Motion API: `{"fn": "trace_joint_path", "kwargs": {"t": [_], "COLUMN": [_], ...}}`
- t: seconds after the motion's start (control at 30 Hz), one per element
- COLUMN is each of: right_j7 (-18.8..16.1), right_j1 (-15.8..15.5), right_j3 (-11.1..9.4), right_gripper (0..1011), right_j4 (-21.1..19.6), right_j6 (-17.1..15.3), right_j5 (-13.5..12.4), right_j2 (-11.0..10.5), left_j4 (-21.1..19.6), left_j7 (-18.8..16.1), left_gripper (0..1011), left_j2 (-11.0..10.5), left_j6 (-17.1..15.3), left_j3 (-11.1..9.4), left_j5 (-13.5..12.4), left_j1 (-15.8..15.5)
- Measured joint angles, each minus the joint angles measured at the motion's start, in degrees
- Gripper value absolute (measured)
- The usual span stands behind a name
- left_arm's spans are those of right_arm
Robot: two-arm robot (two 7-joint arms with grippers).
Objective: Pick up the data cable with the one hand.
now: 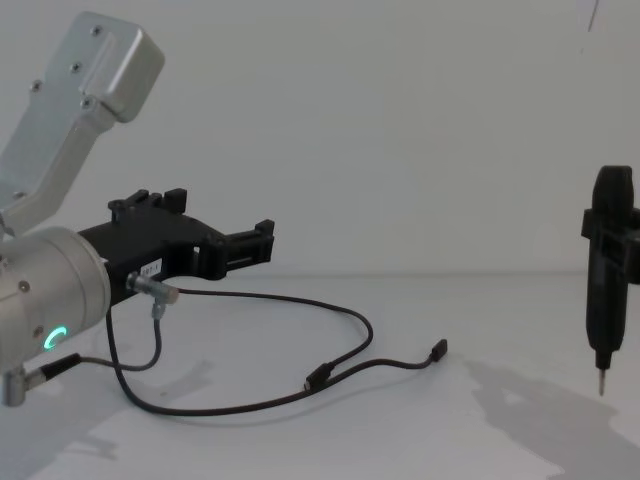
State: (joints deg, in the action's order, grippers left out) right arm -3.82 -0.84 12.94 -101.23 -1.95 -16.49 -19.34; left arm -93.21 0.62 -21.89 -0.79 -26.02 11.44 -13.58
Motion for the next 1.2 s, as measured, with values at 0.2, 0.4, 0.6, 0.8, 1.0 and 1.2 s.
{"fn": "trace_joint_path", "kwargs": {"t": [0.2, 0.4, 0.6, 0.8, 1.0, 1.2], "right_j7": [-0.01, -0.01, -0.01, -0.01, -0.01, -0.01], "right_j1": [0.0, 0.0, 0.0, 0.0, 0.0, 0.0], "right_j3": [0.0, 0.0, 0.0, 0.0, 0.0, 0.0], "right_gripper": [279, 279, 279, 279, 279, 279], "right_j4": [0.0, 0.0, 0.0, 0.0, 0.01, 0.0], "right_j6": [0.0, 0.0, 0.0, 0.0, 0.0, 0.0], "right_j5": [0.01, 0.03, 0.02, 0.03, 0.03, 0.03], "right_j2": [0.0, 0.0, 0.0, 0.0, 0.0, 0.0], "left_j4": [0.0, 0.0, 0.08, 0.85, 2.39, 4.24], "left_j7": [0.0, 0.0, 0.11, 2.18, 6.02, 10.61], "left_gripper": [1001, 1001, 1001, 1001, 1001, 1001], "left_j2": [0.0, 0.0, 0.02, 0.09, 0.29, 0.53], "left_j6": [0.0, 0.0, -0.01, -0.18, -1.04, -2.91], "left_j3": [0.0, 0.0, 0.0, -0.04, -0.34, -0.97], "left_j5": [0.0, 0.02, 0.05, 0.86, 2.7, 4.86], "left_j1": [0.0, 0.0, -0.05, -1.15, -3.02, -5.16]}}
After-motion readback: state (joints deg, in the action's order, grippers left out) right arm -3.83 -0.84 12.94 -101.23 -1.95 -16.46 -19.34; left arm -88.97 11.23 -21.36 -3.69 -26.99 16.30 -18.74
